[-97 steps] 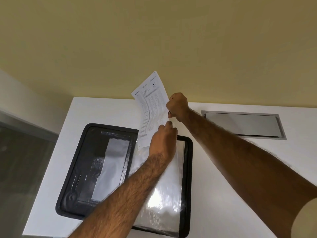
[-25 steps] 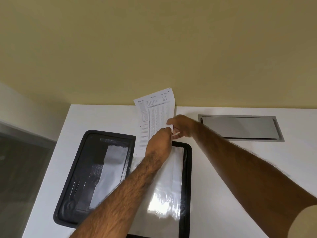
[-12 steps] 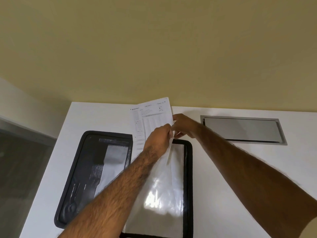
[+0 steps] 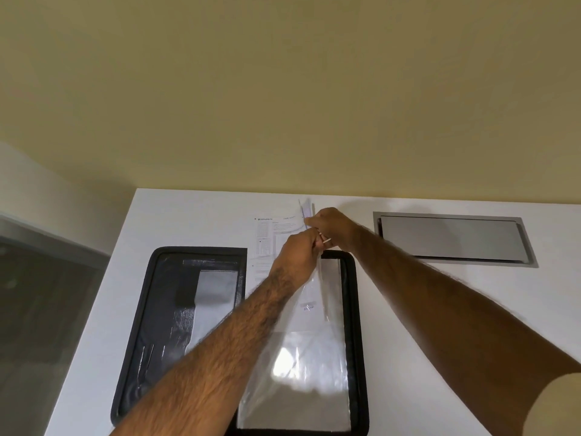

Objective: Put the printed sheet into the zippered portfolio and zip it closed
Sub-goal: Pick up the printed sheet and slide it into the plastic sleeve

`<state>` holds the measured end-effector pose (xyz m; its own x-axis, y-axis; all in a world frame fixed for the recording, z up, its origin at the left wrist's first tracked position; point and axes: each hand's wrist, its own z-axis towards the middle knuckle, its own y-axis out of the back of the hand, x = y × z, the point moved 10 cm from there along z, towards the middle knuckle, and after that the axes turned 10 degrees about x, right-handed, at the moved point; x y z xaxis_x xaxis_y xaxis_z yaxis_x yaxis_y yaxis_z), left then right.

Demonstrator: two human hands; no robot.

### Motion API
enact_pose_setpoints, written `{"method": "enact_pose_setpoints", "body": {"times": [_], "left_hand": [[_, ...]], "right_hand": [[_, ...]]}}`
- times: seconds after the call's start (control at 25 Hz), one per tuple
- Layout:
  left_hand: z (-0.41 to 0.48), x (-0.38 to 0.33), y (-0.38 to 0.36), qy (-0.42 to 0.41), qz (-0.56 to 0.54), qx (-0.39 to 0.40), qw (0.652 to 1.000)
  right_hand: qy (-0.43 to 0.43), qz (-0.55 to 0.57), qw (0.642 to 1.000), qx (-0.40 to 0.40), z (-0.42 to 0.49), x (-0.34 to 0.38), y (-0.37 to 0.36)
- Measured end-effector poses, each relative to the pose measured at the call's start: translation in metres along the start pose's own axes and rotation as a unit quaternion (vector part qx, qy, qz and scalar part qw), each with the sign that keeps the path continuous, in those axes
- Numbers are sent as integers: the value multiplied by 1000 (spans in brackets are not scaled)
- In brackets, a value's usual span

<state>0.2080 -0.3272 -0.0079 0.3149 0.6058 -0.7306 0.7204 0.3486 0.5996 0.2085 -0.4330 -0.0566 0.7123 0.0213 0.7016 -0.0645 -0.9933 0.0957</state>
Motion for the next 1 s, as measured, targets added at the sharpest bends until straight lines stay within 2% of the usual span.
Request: {"method": "enact_pose_setpoints", "body": {"times": [0.16, 0.28, 0.36, 0.52, 0.64, 0.8, 1.0], "left_hand": [[-6, -7, -9, -48, 13, 0, 999], [-6, 17, -18, 20, 23, 42, 999], [-7, 33, -22, 55, 74, 78, 993], [-15, 69, -24, 98, 171, 112, 974], [-15, 82, -24, 108, 207, 114, 966], [-7, 85, -19, 119, 186, 102, 970], [2, 95, -7, 127, 55, 73, 988]], "right_hand": [[40, -58, 996, -46, 23, 11, 2], [64, -88, 989, -99, 36, 16, 10], [84, -141, 979, -119, 38, 19, 12], [123, -250, 956, -93, 39, 29, 5], [122, -272, 952, -67, 40, 29, 3], [115, -287, 949, -59, 41, 30, 5], [124, -322, 939, -4, 38, 32, -5]]}}
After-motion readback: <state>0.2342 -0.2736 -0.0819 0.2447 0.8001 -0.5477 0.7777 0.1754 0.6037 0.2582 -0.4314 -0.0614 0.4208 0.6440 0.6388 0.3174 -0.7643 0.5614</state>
